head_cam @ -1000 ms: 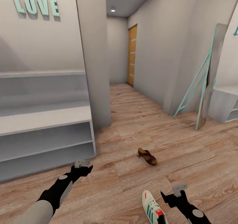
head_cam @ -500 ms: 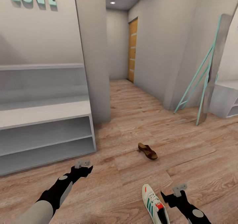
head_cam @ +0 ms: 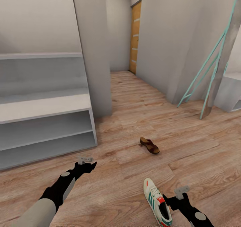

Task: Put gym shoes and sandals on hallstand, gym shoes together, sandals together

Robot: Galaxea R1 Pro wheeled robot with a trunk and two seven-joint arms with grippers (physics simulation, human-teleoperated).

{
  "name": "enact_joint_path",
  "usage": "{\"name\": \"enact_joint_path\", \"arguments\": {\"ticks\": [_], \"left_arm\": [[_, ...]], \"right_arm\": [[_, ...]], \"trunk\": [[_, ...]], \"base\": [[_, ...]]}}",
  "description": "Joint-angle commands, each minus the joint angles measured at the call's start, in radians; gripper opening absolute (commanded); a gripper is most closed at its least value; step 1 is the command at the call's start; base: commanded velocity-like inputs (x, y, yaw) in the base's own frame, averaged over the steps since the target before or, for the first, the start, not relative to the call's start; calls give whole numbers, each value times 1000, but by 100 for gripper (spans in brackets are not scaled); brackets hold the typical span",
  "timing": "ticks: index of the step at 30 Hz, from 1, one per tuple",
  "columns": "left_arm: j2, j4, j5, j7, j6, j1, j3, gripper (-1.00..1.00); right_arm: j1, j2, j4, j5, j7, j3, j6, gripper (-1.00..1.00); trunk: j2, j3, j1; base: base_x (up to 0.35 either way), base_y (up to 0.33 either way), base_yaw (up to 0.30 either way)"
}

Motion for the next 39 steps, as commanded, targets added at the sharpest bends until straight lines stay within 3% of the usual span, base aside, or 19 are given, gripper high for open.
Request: {"name": "enact_joint_path", "arguments": {"ticks": [1, 24, 31, 39], "left_arm": [[0, -5, 3, -7, 3, -1, -1, 100], [13, -22, 8, -25, 3, -3, 0, 100], [12, -23, 7, -25, 2, -3, 0, 100], [9, -23, 8, -25, 3, -4, 0, 100]], "right_arm": [[0, 0, 0, 10, 1, -1, -4, 100], [0, 2, 0, 10, 1, 0, -4, 100], [0, 4, 0, 10, 1, 1, -4, 100], [0, 4, 1, 10, 1, 1, -4, 100]], "trunk": [[-1, -6, 0], [-6, -130, 11], [-6, -132, 11], [-8, -167, 14]], "base": [[0, 0, 0], [0, 0, 0], [0, 0, 0], [0, 0, 0]]}}
